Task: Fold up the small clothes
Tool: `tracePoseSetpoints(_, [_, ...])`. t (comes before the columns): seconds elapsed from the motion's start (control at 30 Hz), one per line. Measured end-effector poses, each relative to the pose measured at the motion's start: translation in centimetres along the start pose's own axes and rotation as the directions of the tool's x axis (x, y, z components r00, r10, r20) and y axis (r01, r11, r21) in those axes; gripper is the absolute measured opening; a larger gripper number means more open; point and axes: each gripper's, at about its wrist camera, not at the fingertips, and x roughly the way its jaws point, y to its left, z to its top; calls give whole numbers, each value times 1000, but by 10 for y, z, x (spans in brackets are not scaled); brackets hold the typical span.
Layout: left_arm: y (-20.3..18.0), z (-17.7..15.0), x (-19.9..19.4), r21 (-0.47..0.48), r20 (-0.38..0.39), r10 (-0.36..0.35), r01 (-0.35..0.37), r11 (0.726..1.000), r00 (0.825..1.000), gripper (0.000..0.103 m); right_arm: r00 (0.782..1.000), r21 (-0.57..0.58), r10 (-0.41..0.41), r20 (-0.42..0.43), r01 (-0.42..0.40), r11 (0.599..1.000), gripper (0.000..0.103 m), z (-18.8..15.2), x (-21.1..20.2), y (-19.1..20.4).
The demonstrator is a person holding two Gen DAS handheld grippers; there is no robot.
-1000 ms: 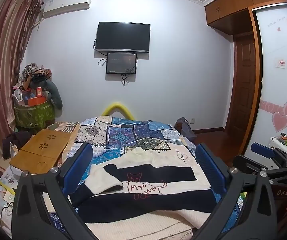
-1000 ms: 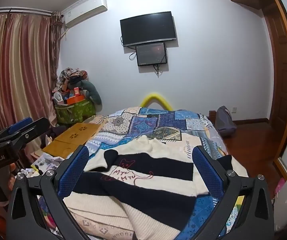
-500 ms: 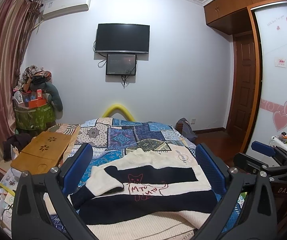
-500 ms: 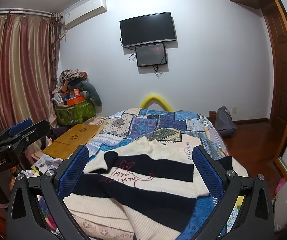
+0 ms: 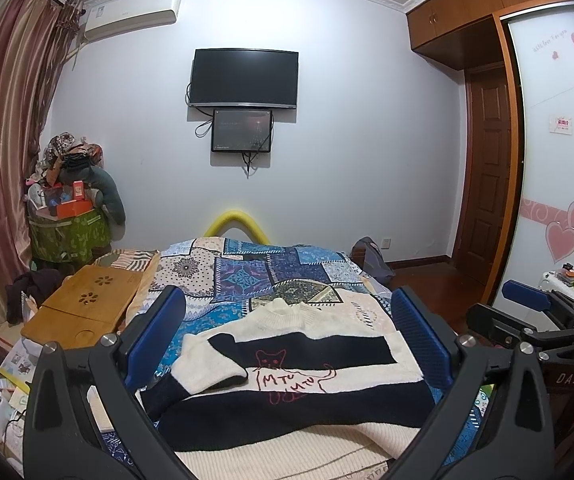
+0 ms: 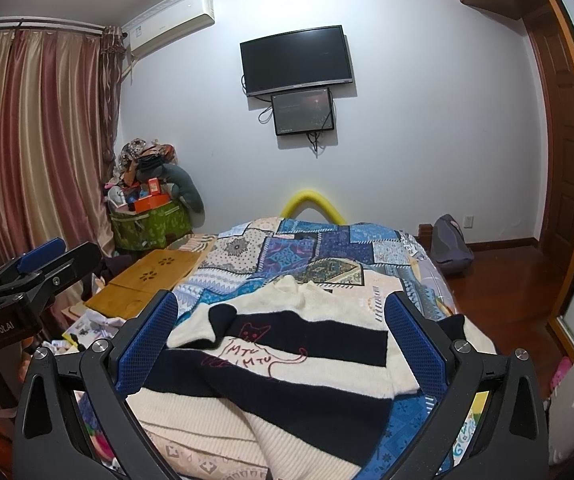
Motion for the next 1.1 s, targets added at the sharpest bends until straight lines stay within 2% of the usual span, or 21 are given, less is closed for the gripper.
tracePoseSetpoints(1.1, [1,-6,9,-13,-10,-1,1,1000,1000,103,1000,6,2,0,-2,1000,103,5,-1,-1])
